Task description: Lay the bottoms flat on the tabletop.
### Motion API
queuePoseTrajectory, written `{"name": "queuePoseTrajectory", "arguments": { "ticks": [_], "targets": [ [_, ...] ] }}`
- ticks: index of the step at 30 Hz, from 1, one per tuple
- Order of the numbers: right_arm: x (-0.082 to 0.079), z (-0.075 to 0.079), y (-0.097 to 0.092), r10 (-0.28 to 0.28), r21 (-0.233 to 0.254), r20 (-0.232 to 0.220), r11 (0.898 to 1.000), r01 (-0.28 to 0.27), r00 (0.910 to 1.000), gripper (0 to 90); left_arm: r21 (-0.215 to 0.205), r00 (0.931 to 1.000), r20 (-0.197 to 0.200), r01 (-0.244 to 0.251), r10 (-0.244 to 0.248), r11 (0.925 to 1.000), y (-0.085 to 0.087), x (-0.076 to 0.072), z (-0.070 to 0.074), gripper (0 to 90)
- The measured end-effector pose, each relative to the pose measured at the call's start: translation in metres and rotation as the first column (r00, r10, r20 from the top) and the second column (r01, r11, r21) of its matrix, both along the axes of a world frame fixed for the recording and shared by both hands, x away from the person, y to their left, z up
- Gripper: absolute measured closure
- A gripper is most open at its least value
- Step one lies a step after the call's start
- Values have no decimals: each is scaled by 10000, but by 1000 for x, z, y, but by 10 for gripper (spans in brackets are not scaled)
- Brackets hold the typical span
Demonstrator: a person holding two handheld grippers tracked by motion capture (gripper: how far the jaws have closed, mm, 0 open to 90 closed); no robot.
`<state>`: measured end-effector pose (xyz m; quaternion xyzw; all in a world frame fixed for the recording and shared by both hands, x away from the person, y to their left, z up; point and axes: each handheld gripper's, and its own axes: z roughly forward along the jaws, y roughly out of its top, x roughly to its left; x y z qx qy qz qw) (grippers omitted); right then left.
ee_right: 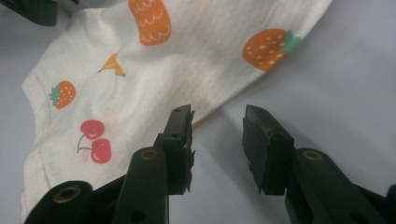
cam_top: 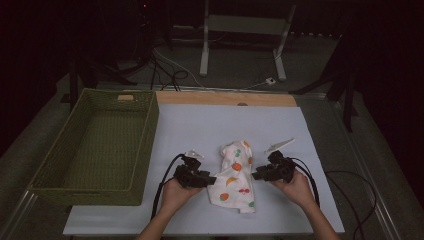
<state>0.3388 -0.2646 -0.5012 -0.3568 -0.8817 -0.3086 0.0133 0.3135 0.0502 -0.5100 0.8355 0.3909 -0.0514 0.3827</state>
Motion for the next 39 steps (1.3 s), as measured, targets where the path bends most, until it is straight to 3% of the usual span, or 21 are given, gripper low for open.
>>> {"name": "queuePoseTrajectory", "arguments": {
  "ticks": [4, 14, 23, 27, 35, 37, 39],
  "targets": [
    [0, 0, -1, 6, -7, 27, 10000, -6, 10000, 621, 161, 9998, 28, 187, -187, 9997, -14, 5, -3, 617],
    [0, 3, -7, -94, 62, 172, 9999, 93, 9998, 621, 568, 9992, 185, 330, -341, 9978, -26, 9, -8, 864],
    [1, 3, -8, -116, 108, 173, 9999, 114, 9998, 621, 612, 9984, 476, 288, -318, 9977, -22, 6, -2, 883],
    [0, 3, -9, -163, 160, 262, 9997, 159, 9995, 621, 535, 9959, 899, 89, -137, 9985, -16, 1, 3, 884],
    [-3, 3, -13, -235, 180, 289, 9996, 229, 9993, 619, 658, 9953, 966, -70, 6, 9978, 2, -12, -5, 881],
    [-4, 4, -13, -317, 195, 272, 9993, 312, 9991, 619, 644, 9942, 1065, -205, 136, 9977, 4, -13, -6, 865],
    [-4, 3, -13, -274, 242, 346, 9994, 266, 9990, 619, 345, 9925, 1190, -332, 289, 9989, 4, -12, -5, 808]
  ]
}}
